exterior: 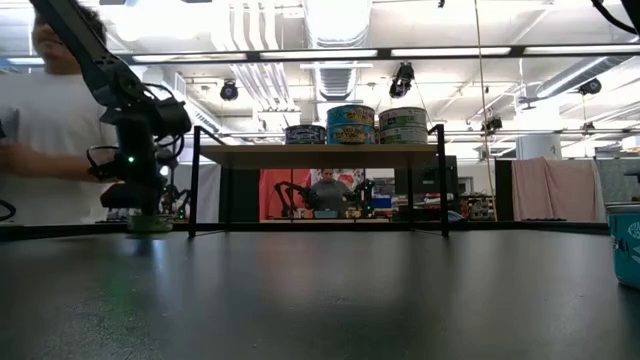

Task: Stack canned seafood by type on shelf
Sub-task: Put the green tuna can on the shelf

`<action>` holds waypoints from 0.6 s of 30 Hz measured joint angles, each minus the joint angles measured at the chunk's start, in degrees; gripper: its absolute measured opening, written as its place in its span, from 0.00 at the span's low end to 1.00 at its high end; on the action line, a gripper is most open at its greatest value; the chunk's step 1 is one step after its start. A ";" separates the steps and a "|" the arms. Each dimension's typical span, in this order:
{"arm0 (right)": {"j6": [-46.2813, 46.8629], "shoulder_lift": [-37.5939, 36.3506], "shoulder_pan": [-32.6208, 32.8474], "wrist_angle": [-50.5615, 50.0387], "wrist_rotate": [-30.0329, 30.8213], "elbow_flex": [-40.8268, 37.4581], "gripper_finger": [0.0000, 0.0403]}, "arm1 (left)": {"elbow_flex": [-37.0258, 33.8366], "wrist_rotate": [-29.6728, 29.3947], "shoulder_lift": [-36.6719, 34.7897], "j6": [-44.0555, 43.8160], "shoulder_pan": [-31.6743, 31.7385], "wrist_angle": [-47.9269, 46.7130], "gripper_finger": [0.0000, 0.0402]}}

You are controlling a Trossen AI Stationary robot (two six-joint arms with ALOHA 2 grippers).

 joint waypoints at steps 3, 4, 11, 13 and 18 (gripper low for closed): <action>-0.31 0.00 -0.12 0.04 -0.23 0.00 0.07 | -0.40 1.94 -1.35 -4.00 -1.50 -4.96 0.02; 0.08 0.00 -0.12 0.06 -0.25 0.00 0.07 | -0.71 2.42 -1.98 -5.34 -2.34 -6.74 0.01; 4.78 0.00 1.32 0.04 -0.53 0.00 0.07 | -6.52 2.89 -10.69 -14.14 -12.80 -12.63 0.00; 6.03 0.00 2.27 0.04 -0.59 0.00 0.07 | -8.27 3.59 -14.47 -14.20 -16.76 -14.92 0.00; 7.85 0.00 4.17 0.86 -0.47 0.00 0.07 | -11.03 0.74 -23.04 -11.83 -28.20 -27.52 0.00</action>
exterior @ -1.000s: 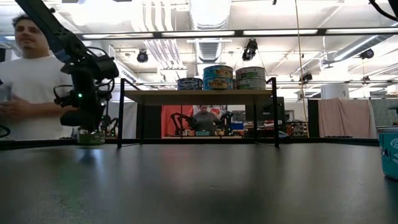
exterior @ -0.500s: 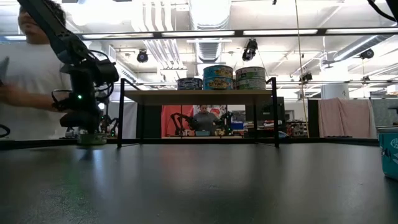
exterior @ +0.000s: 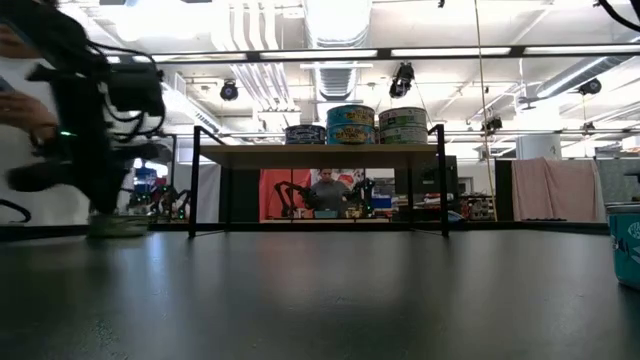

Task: Stack canned seafood by type on shelf
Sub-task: Put the green tuna can on the shelf

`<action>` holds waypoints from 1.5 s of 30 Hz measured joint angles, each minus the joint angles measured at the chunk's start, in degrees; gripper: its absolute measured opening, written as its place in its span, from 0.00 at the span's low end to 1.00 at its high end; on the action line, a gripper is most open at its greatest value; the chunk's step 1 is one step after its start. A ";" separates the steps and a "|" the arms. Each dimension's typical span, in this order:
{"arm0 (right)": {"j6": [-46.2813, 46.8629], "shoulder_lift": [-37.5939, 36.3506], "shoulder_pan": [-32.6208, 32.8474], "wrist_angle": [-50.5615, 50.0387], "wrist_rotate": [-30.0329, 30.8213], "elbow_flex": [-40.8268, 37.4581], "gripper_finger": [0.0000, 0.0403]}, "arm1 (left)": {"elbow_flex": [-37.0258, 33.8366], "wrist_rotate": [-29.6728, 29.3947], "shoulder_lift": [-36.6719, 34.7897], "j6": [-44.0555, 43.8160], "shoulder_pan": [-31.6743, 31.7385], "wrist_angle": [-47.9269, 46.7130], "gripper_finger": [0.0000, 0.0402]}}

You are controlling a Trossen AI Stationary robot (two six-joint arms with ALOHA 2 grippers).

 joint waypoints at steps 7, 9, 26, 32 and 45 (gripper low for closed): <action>2.13 0.01 1.94 5.57 0.30 -0.02 0.07 | -3.73 -3.16 -8.99 14.84 -22.63 -6.32 0.00; 2.72 0.18 2.20 7.06 0.70 -0.02 0.07 | -4.43 -4.02 -9.94 15.83 -30.04 -4.25 0.00; 3.22 0.87 -1.32 20.83 5.72 -0.20 0.07 | -2.32 -4.81 4.73 47.23 -51.03 42.84 0.05; 1.46 0.85 -2.56 21.98 5.70 -0.20 0.07 | 4.40 -2.40 5.07 50.62 -50.92 31.90 0.22; 6.05 0.85 -1.50 21.56 5.65 -0.20 0.07 | 8.69 -7.49 -1.52 35.47 -50.07 -4.60 0.55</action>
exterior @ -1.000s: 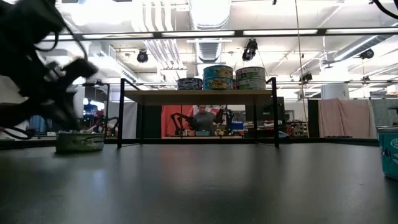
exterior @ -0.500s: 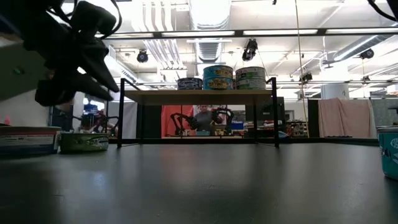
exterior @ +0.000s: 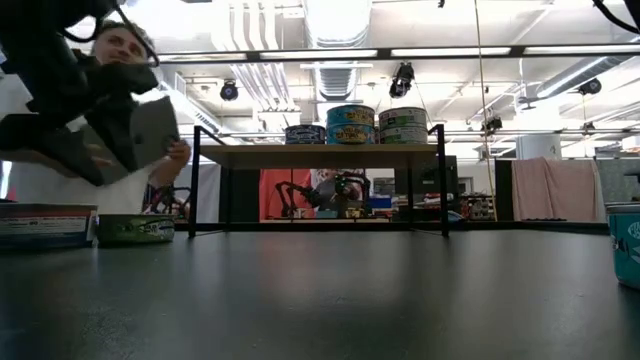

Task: Stack canned seafood by type on shelf
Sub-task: Put the green tuna can on the shelf

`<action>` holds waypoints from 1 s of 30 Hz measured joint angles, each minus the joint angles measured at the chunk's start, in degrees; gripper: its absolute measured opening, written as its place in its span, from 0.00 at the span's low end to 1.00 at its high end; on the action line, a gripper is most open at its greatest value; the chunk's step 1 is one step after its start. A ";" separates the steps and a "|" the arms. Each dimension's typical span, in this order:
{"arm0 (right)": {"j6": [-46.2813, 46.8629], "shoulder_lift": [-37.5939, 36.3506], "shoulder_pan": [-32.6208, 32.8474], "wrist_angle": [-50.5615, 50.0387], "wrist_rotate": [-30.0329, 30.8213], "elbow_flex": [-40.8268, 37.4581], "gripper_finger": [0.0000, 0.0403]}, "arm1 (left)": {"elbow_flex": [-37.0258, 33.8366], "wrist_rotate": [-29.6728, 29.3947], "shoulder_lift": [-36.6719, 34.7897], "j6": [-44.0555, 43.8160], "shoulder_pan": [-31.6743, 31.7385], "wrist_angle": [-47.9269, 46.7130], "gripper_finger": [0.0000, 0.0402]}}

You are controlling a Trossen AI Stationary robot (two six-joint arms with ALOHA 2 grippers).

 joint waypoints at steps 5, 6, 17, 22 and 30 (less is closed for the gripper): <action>0.72 0.04 0.67 0.01 0.01 0.00 0.07 | -2.10 -0.31 -1.46 -1.67 3.12 -4.86 0.53; 0.71 0.04 0.76 0.00 0.00 0.00 0.07 | -2.76 -0.31 -1.54 -1.45 4.43 -4.85 0.52; 5.24 0.13 2.32 -1.23 0.10 0.00 0.07 | -10.84 -2.68 1.20 24.06 19.45 16.76 0.37; 10.55 0.02 4.85 -9.17 0.10 0.00 0.07 | -10.99 4.15 1.93 31.46 17.89 26.63 0.22; 13.98 -0.31 7.27 -14.66 0.55 0.00 0.07 | -11.01 11.02 7.89 43.02 11.02 48.12 0.01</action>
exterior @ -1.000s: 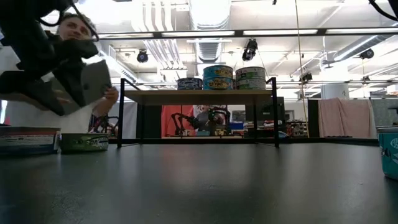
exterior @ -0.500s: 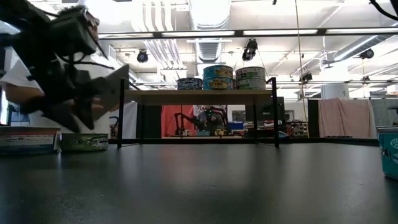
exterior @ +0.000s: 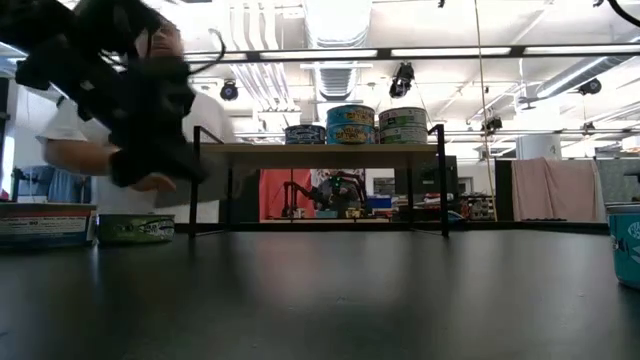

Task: Stack canned seafood by type on shelf
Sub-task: Put the green tuna can on the shelf

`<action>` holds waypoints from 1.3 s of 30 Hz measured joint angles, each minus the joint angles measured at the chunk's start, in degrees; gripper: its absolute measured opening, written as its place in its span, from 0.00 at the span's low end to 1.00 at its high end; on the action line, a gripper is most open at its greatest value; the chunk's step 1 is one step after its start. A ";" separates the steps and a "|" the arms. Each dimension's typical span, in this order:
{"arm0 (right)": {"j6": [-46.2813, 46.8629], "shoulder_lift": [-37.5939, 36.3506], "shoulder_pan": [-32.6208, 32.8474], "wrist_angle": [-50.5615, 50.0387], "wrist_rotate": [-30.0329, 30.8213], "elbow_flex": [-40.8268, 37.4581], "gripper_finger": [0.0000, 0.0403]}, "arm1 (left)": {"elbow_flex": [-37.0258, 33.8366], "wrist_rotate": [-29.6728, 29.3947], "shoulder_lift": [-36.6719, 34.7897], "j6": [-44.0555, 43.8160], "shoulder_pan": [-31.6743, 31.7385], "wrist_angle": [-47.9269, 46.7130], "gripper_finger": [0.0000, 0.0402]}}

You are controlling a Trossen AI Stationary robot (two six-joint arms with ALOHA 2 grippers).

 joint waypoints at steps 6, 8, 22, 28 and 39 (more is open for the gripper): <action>1.28 0.00 -0.44 -0.89 0.06 0.00 0.07 | 3.08 5.60 3.79 9.12 -6.36 10.68 0.02; 1.37 0.00 -0.46 -1.64 0.08 0.00 0.07 | 6.08 2.99 3.17 9.42 -7.12 2.65 0.01; 0.48 0.00 -0.92 -2.27 0.08 0.00 0.07 | 19.34 -11.79 -4.28 8.41 5.13 -52.75 0.00; 0.41 0.00 -0.87 -2.29 -0.01 0.00 0.07 | 10.46 -9.42 -4.23 6.83 13.33 -52.88 0.00; 0.30 -0.09 -0.76 -2.29 -5.34 0.00 0.07 | 2.00 -1.24 0.68 14.19 13.84 -21.96 0.00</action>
